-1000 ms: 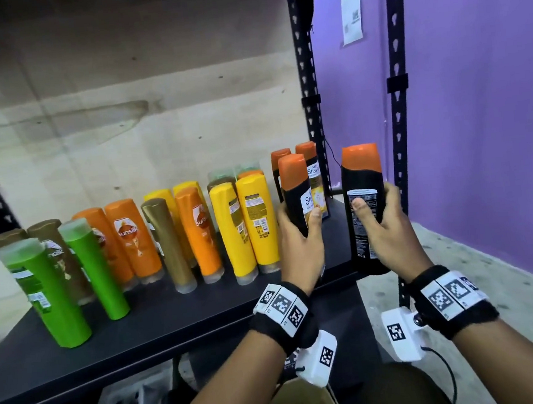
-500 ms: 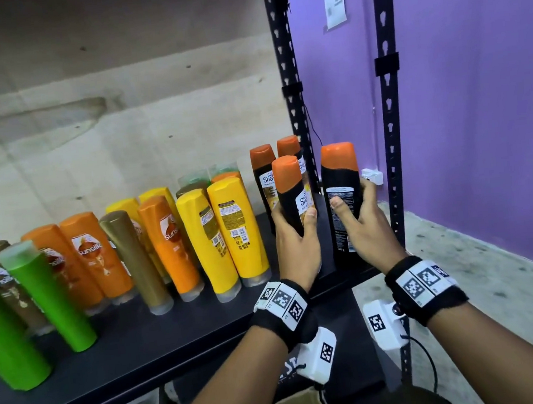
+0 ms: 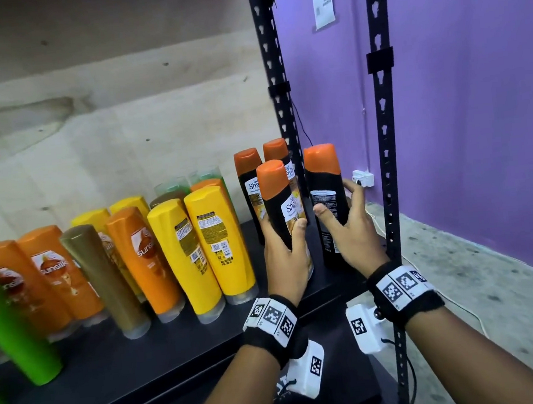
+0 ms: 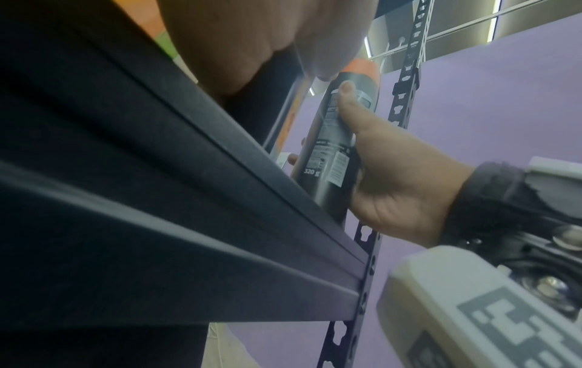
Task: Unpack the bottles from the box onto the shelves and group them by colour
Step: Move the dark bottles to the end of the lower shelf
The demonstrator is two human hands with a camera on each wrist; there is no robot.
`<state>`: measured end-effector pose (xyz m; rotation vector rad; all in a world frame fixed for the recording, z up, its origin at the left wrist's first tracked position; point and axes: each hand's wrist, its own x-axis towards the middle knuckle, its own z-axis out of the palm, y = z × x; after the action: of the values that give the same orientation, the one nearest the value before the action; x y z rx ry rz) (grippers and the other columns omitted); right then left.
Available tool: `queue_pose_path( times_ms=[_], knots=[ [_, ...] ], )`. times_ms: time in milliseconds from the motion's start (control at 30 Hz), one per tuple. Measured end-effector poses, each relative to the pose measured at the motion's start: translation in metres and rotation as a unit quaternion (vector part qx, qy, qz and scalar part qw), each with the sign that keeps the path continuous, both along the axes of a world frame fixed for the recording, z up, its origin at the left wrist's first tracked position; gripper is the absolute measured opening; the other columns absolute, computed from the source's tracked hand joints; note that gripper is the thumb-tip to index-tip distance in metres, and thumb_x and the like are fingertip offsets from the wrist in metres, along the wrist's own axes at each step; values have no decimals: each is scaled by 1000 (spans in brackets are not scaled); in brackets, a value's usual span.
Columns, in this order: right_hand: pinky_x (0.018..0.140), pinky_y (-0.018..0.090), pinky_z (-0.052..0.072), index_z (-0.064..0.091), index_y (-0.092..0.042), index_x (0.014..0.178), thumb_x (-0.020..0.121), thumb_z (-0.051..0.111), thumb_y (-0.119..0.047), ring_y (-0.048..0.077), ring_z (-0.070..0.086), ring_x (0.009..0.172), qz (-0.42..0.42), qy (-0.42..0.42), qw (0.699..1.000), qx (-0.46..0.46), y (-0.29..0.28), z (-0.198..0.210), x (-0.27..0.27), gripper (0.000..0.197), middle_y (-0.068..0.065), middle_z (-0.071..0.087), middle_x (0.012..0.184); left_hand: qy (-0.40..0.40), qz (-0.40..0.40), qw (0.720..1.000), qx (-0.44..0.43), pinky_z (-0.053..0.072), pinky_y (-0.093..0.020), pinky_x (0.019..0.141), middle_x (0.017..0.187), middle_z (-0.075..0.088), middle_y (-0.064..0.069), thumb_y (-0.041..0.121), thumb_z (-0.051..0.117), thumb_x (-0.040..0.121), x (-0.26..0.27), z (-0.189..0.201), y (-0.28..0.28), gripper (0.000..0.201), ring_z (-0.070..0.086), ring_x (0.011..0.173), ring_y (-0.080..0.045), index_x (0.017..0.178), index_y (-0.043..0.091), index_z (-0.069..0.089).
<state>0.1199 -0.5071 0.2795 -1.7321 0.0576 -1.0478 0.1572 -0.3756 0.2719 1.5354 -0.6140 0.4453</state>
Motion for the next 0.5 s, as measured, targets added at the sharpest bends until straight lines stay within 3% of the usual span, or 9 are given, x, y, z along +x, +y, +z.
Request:
queue_pose_path(
  times_ms=[100, 200, 300, 400, 500],
  knots=[
    [89, 17, 46, 40, -59, 129, 97, 33, -74, -11, 61, 112, 46, 3, 998, 52, -3, -4, 4, 36, -34, 63, 121, -4, -2, 1000, -3, 49, -13, 96, 136, 62, 8, 34, 60, 101, 2, -2, 0, 62, 59, 120, 3, 153, 18, 32],
    [113, 29, 37, 46, -57, 137, 92, 20, -84, -12, 45, 132, 100, 37, 990, 92, -7, -8, 6, 59, -32, 55, 138, -5, -3, 1000, -4, 49, -13, 96, 135, 62, 9, 34, 60, 101, 3, -4, 0, 60, 60, 119, 4, 152, 19, 33],
    [113, 17, 30, 51, -66, 128, 85, 20, -91, -24, 40, 128, 131, 60, 984, 101, -7, -7, 4, 58, -44, 53, 131, -1, -6, 1000, -8, 48, -13, 96, 136, 62, 9, 34, 60, 101, 2, -4, 0, 60, 59, 120, 4, 152, 19, 33],
    [113, 12, 26, 48, -46, 145, 82, 24, -93, -19, 38, 133, 124, 56, 985, 105, -5, -6, 3, 82, -39, 49, 137, -2, -7, 1000, -9, 48, -13, 96, 137, 61, 9, 33, 60, 101, 1, -4, -1, 60, 59, 120, 4, 152, 19, 33],
    [88, -8, 29, 55, -34, 137, 88, 30, -85, -33, 44, 110, 99, 48, 990, 84, 0, -7, 0, 75, -52, 56, 109, -1, -8, 1000, -5, 49, -18, 99, 138, 61, 6, 34, 60, 101, 1, -4, 0, 61, 59, 121, 1, 153, 17, 31]
  ],
)
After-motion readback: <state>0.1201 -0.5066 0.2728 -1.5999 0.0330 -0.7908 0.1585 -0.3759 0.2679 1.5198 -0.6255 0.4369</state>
